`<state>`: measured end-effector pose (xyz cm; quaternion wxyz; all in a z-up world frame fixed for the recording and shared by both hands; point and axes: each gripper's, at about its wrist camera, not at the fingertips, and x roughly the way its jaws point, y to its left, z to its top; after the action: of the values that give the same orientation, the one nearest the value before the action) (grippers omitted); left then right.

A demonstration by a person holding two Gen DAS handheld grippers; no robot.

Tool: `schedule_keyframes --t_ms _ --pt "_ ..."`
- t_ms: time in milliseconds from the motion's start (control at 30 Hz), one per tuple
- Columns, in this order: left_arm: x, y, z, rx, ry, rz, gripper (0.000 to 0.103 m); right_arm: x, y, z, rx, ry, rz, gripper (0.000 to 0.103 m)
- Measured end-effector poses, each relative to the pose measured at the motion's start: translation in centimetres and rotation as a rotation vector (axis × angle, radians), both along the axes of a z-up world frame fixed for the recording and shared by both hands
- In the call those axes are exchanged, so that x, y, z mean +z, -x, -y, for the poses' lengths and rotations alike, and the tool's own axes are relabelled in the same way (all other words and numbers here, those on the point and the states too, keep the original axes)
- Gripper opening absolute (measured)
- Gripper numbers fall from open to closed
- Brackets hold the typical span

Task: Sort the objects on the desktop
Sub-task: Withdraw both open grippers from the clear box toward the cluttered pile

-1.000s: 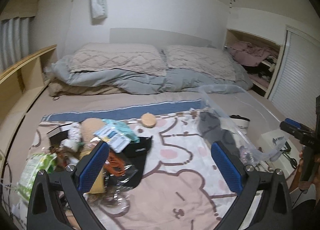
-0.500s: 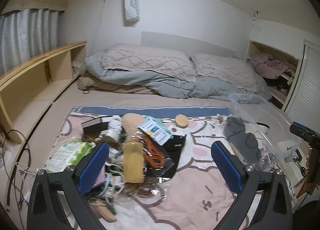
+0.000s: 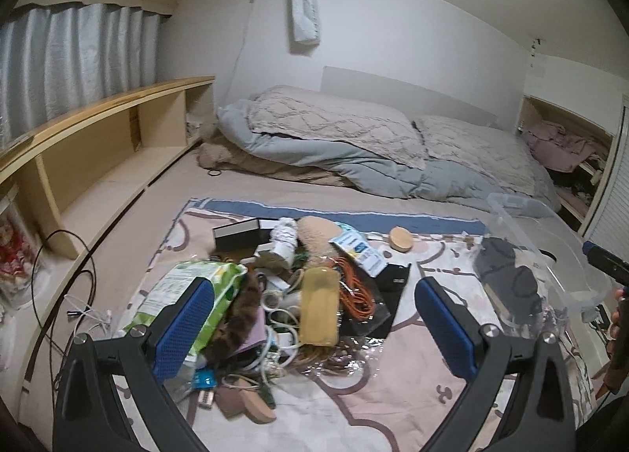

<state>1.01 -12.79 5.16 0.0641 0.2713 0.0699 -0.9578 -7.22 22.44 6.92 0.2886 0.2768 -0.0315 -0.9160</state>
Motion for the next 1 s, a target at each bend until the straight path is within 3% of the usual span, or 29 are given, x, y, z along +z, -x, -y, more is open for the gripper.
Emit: schedule_keyframes --t_ms 267,500,633,767,900,1000 --pt "0.1 -1.6 3.3 0.085 -0.015 -0.041 0.103 0.8 -0.4 2.9 -0.022 -0.019 0.062 0.103" --pt "-0.2 -3.0 5.7 0.174 0.010 -0.065 0.103 1.7 -0.2 5.6 -0.093 -0.126 -0.017 0.103" --pt "-1.0 -3.4 6.8 0.192 0.038 -0.065 0.103 1.5 0.7 7.2 -0.066 -0.114 -0.034 0.103" --pt "-2.0 -3.4 7.8 0.215 0.049 -0.042 0.103 0.0 1.6 9.7 0.011 -0.127 -0.059 0.103" --pt "-3.4 -3.2 8.9 0.202 0.029 -0.005 0.103 -3.3 3.0 12.5 0.107 -0.122 0.010 0.103" --pt "-4.7 -3.1 9.9 0.163 -0.033 0.014 0.103 -6.2 3.8 14.3 0.146 -0.169 0.054 0.103"
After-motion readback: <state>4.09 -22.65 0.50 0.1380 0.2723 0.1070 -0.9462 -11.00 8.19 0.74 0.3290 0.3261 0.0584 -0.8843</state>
